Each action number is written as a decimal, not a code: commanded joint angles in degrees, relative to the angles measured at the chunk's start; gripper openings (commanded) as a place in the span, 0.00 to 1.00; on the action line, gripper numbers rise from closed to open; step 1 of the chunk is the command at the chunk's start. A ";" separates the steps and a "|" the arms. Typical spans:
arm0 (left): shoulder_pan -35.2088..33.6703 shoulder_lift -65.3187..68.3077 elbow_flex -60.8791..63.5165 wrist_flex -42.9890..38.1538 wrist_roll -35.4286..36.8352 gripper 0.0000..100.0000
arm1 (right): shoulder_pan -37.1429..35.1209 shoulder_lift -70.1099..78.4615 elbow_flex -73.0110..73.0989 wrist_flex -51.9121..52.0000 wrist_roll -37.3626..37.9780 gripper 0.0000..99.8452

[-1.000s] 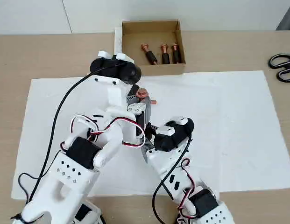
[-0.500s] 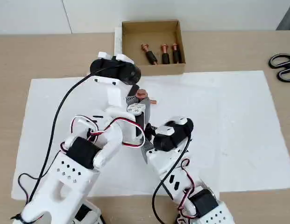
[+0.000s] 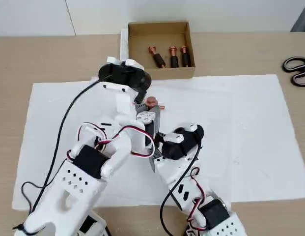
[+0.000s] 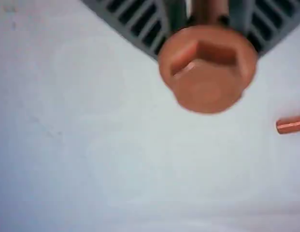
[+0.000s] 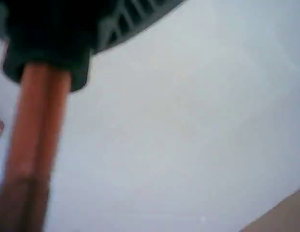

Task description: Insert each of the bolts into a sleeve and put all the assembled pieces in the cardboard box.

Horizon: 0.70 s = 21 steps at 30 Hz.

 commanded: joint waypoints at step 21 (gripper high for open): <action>0.18 -0.35 -0.40 3.34 -1.93 0.01 | 0.04 -0.84 0.44 -0.22 -0.35 0.00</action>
